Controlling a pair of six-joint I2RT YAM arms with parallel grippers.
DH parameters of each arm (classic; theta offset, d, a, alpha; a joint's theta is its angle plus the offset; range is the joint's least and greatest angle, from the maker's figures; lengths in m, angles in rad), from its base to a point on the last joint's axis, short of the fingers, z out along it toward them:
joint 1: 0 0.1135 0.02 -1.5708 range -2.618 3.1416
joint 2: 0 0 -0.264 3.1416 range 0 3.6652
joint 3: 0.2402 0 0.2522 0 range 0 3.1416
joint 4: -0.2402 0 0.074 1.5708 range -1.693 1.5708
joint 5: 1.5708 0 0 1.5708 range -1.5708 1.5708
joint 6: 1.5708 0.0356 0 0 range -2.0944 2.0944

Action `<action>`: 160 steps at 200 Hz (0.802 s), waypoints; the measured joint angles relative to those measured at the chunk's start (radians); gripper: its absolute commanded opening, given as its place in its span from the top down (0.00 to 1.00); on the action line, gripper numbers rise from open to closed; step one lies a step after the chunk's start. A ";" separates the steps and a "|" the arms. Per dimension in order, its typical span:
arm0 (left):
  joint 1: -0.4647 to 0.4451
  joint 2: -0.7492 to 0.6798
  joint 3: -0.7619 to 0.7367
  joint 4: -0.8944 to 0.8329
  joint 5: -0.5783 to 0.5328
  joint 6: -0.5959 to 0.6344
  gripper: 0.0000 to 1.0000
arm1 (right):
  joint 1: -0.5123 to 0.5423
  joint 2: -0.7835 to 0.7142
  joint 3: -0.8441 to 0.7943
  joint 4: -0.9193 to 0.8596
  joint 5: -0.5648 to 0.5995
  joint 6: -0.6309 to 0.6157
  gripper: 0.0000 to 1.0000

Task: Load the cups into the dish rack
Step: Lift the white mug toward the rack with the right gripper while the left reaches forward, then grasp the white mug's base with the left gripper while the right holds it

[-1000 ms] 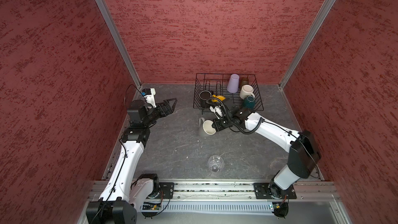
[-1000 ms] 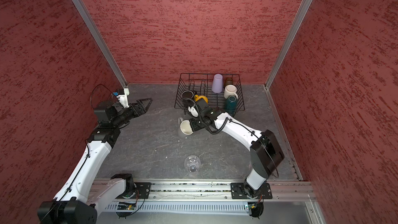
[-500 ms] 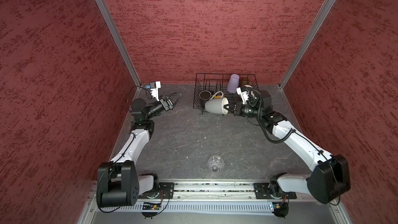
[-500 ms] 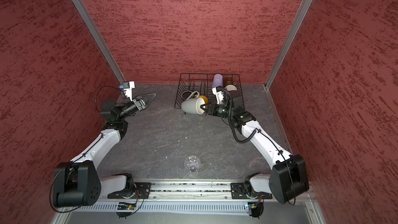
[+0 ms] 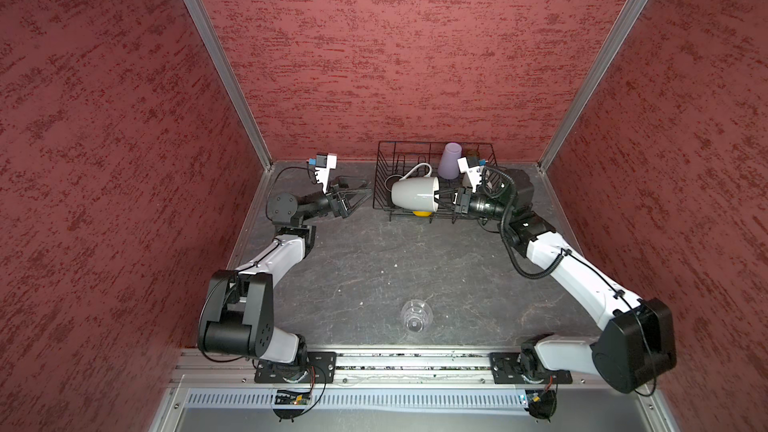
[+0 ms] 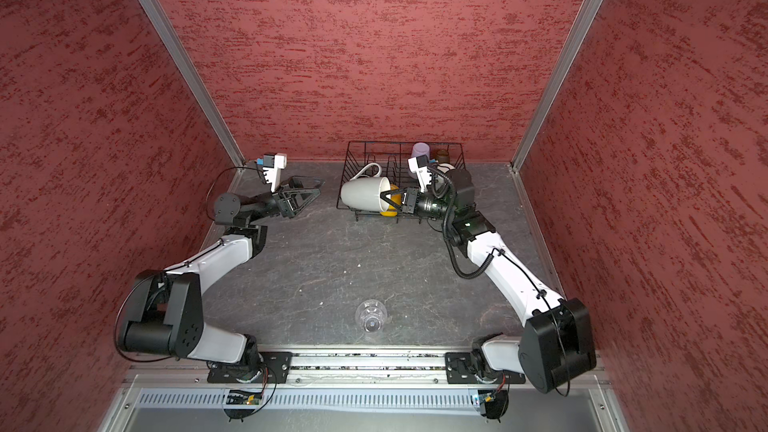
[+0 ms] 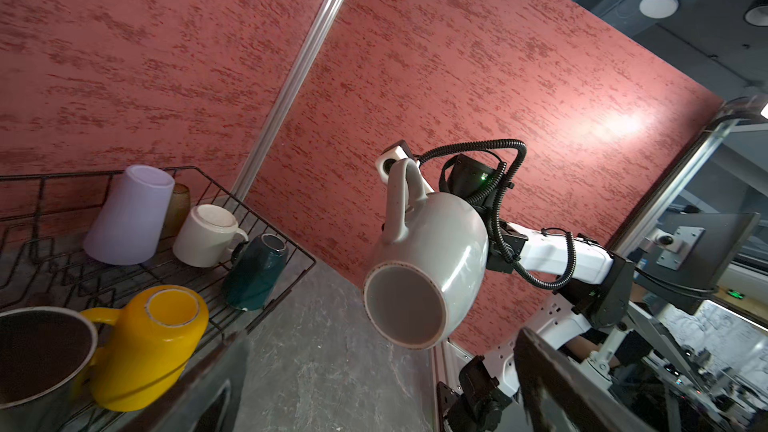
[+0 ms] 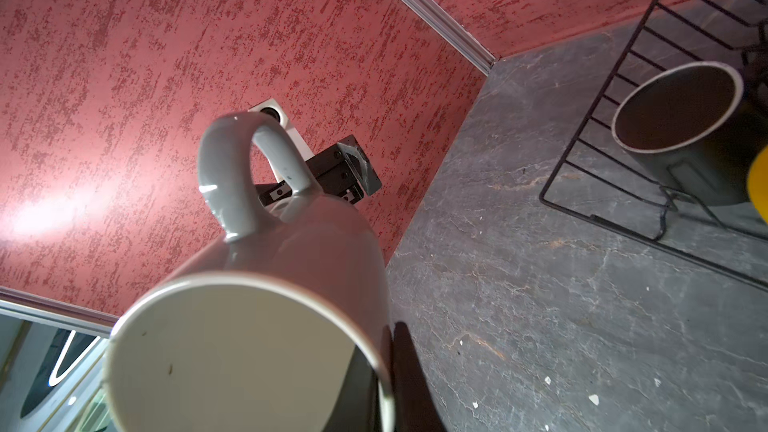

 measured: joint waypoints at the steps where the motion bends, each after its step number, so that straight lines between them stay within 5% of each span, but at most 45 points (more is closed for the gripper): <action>1: -0.001 0.001 0.001 0.002 0.001 -0.001 0.01 | 0.000 0.000 0.001 0.000 0.000 0.000 1.00; 160: -0.173 0.087 0.108 0.127 0.116 -0.047 0.01 | 0.074 0.060 0.020 0.068 -0.032 0.023 1.00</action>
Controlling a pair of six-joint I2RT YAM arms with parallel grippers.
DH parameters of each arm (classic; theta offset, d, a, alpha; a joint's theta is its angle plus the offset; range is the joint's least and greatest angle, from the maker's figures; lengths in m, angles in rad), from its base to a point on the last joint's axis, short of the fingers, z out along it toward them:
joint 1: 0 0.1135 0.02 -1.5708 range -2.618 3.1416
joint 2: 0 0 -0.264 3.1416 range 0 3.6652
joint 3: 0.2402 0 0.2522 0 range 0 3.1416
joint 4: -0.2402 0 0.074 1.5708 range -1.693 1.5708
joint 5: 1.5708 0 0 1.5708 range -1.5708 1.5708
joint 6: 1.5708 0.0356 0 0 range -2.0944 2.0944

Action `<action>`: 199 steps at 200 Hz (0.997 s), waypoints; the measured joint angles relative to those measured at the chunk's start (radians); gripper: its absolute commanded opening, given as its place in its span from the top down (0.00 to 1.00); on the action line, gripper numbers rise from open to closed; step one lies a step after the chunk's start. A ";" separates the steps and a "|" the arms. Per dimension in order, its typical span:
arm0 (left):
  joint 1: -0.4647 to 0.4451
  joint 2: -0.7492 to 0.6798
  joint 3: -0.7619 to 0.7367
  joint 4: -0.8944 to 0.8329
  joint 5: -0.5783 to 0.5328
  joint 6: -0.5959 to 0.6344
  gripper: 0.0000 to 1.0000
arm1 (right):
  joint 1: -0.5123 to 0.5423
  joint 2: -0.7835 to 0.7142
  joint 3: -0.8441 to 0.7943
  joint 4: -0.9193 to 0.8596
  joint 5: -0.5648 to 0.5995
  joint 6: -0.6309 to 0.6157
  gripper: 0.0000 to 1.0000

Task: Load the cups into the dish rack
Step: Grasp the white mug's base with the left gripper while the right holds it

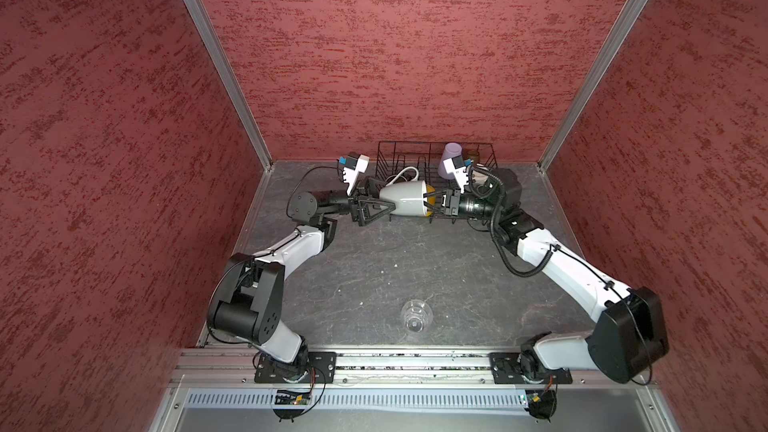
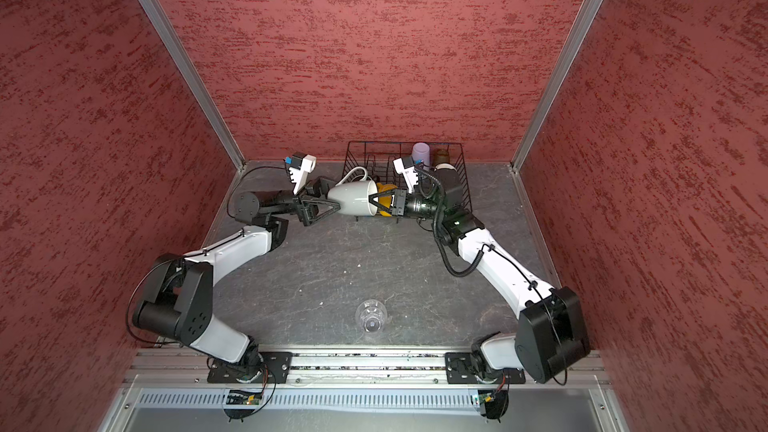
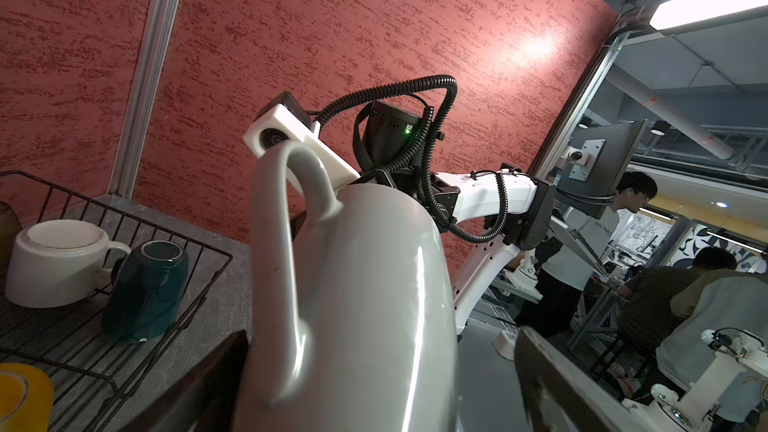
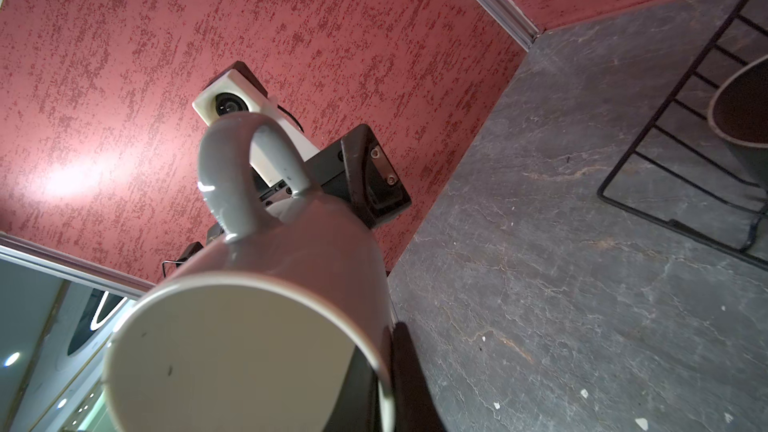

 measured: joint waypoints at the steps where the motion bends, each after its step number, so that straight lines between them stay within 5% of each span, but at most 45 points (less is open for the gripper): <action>1: -0.001 0.000 0.001 0.000 0.001 0.000 0.01 | 0.000 0.000 0.000 0.000 0.000 0.000 1.00; 63: -0.021 0.019 0.013 0.001 0.024 -0.010 0.04 | 0.012 0.017 0.000 0.046 -0.005 0.023 1.00; 154: -0.024 0.048 0.076 0.002 0.034 -0.069 0.37 | 0.024 0.029 0.000 0.103 -0.007 0.053 1.00; 171: -0.022 0.063 0.101 0.002 0.044 -0.100 0.50 | 0.022 0.033 0.000 0.116 -0.004 0.065 0.94; 186: -0.021 0.077 0.122 0.004 0.053 -0.127 0.81 | 0.021 0.035 0.000 0.123 0.000 0.073 0.88; 199: -0.021 0.087 0.137 0.000 0.055 -0.153 0.97 | 0.019 0.035 0.000 0.127 0.005 0.075 0.85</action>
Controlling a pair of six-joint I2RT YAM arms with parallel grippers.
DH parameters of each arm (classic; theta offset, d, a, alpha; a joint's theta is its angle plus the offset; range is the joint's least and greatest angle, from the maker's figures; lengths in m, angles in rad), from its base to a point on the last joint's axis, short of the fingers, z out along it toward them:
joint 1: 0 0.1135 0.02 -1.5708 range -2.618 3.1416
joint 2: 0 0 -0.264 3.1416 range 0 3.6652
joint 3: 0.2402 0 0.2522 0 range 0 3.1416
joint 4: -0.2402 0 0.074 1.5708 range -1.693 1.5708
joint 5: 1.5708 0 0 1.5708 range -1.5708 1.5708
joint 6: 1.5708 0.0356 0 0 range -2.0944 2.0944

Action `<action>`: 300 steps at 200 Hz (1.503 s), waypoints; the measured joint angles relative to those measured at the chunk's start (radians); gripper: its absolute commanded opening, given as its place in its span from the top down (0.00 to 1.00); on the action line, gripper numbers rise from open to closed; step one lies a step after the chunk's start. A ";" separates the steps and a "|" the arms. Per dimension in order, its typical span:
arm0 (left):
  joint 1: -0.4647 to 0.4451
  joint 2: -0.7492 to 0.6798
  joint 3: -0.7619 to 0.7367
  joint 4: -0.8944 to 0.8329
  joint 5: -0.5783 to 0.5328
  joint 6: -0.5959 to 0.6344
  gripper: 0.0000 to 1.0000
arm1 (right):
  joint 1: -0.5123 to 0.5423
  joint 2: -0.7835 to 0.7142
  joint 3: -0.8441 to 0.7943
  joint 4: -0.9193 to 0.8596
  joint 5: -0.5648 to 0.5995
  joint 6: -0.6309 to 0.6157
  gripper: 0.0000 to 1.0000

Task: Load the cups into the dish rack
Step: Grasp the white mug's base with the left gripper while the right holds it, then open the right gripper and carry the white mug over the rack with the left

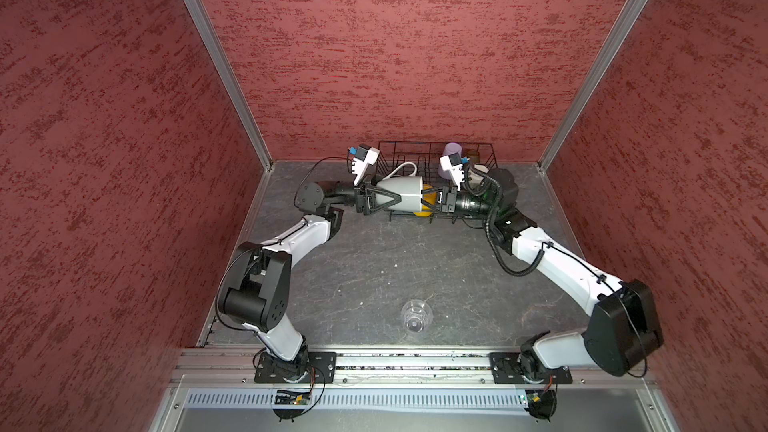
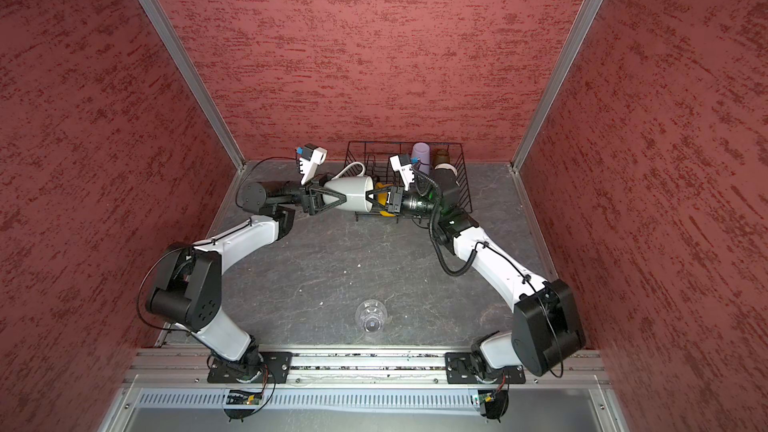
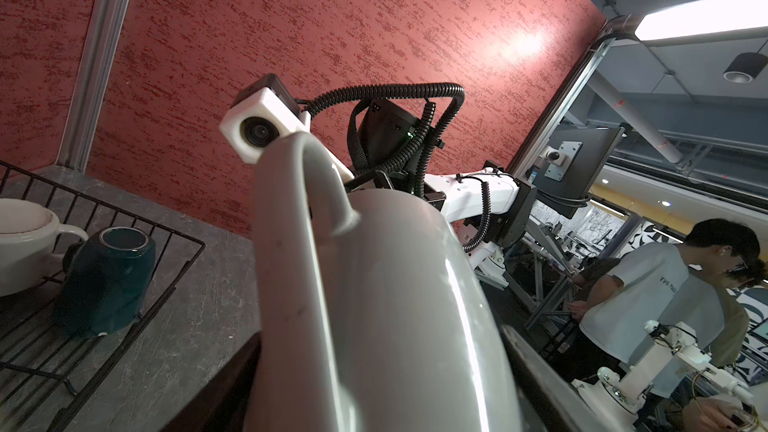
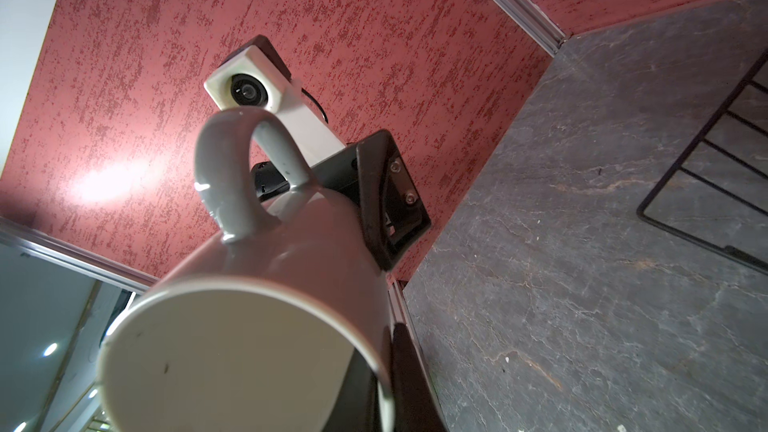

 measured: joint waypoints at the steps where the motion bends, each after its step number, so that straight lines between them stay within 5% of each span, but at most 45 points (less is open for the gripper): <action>1: 0.000 0.000 0.002 -0.001 0.000 -0.004 0.98 | 0.000 0.000 0.000 0.001 0.000 0.000 0.85; 97: 0.046 -0.006 0.010 -0.183 -0.024 0.008 1.00 | 0.006 -0.008 0.000 -0.019 0.084 -0.031 0.48; 175: 0.066 -0.138 0.228 -1.117 -0.193 0.592 1.00 | 0.005 -0.224 -0.001 -0.391 0.525 -0.232 0.11; 251: 0.080 0.027 0.606 -1.750 -0.482 0.887 1.00 | 0.000 -0.323 -0.025 -0.664 0.824 -0.337 0.12; 300: 0.044 0.195 0.834 -2.059 -0.703 0.985 1.00 | -0.129 -0.317 -0.025 -0.791 0.851 -0.380 0.18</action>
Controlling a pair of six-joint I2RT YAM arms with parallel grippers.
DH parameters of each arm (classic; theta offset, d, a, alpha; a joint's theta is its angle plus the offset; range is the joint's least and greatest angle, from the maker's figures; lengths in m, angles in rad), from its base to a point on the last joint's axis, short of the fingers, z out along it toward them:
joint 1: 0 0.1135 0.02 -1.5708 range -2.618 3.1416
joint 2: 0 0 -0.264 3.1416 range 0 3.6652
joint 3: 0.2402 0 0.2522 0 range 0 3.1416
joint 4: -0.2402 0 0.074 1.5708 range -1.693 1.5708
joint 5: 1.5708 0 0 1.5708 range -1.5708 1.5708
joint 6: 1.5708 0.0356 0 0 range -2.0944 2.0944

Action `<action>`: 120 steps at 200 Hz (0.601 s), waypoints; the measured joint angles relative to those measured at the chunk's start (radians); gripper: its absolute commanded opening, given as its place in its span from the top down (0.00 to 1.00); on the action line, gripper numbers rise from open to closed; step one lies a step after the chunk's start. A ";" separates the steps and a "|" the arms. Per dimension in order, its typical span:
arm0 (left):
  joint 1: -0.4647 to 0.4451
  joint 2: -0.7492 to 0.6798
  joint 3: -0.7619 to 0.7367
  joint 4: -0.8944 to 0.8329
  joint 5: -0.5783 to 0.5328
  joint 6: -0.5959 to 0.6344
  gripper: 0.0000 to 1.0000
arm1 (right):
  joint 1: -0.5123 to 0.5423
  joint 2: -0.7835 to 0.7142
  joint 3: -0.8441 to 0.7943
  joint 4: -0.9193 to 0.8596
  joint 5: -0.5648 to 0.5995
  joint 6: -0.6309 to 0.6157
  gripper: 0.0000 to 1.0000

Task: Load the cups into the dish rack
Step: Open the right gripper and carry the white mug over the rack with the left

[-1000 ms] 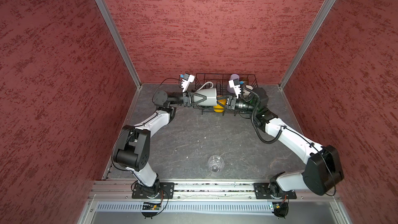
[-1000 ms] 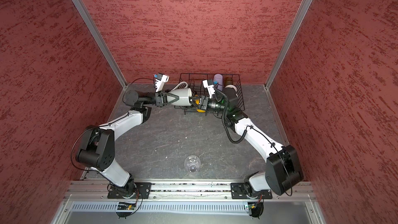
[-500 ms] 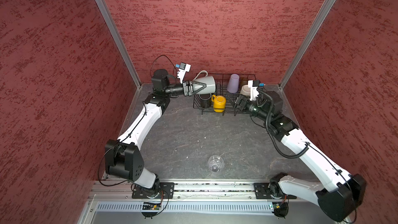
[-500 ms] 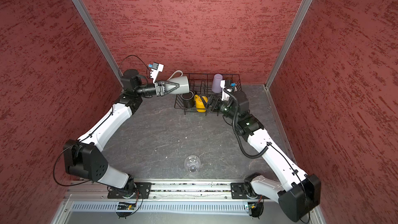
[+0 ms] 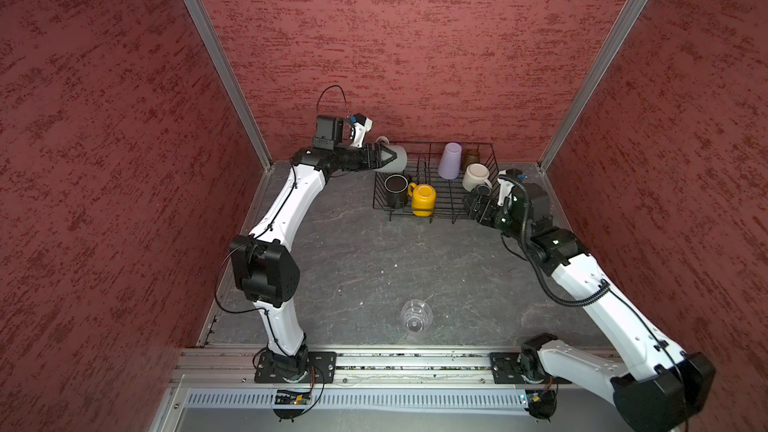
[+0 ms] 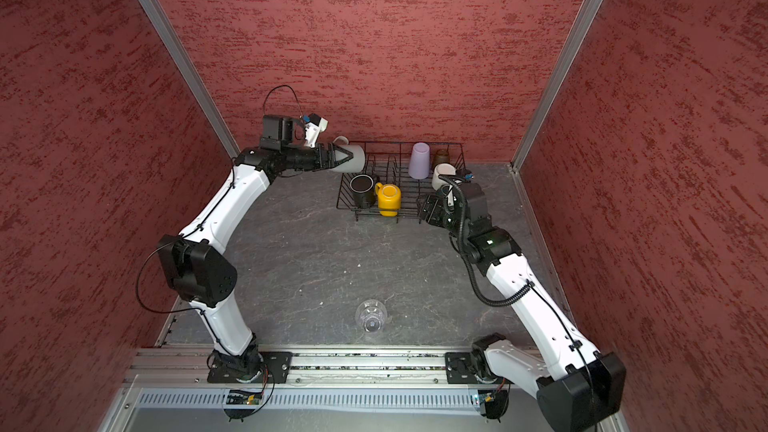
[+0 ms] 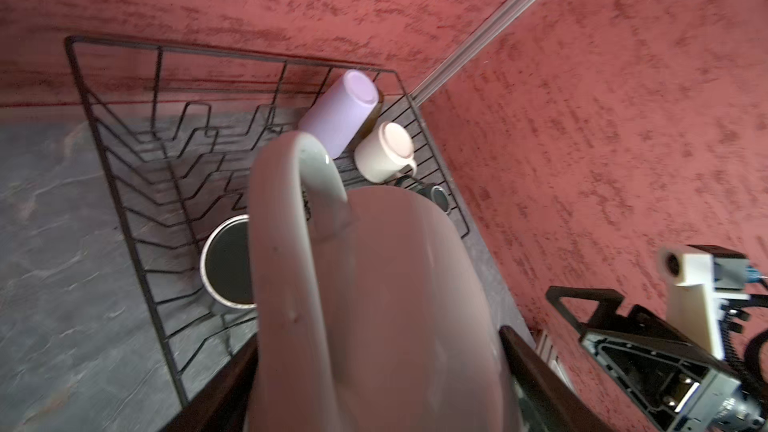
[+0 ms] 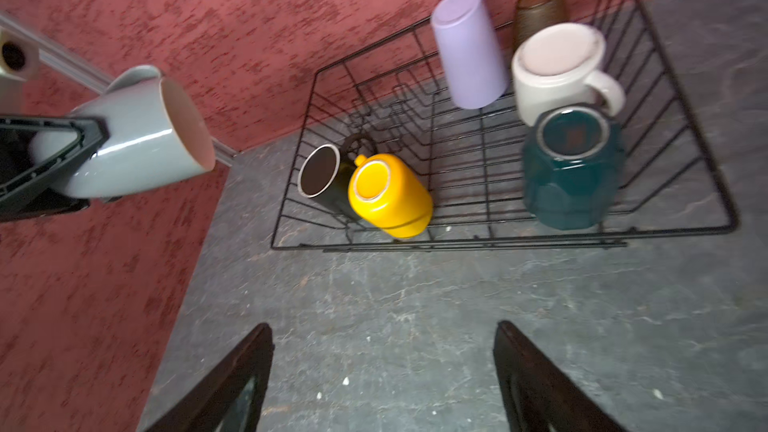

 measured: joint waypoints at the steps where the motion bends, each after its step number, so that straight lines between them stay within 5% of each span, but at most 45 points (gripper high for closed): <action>1: 0.000 0.002 0.002 -0.003 -0.002 0.001 1.00 | -0.003 0.000 0.000 -0.001 0.000 0.000 0.18; 120: -0.083 0.379 0.504 -0.243 -0.337 0.105 1.00 | -0.108 0.025 -0.058 -0.019 -0.098 -0.033 0.21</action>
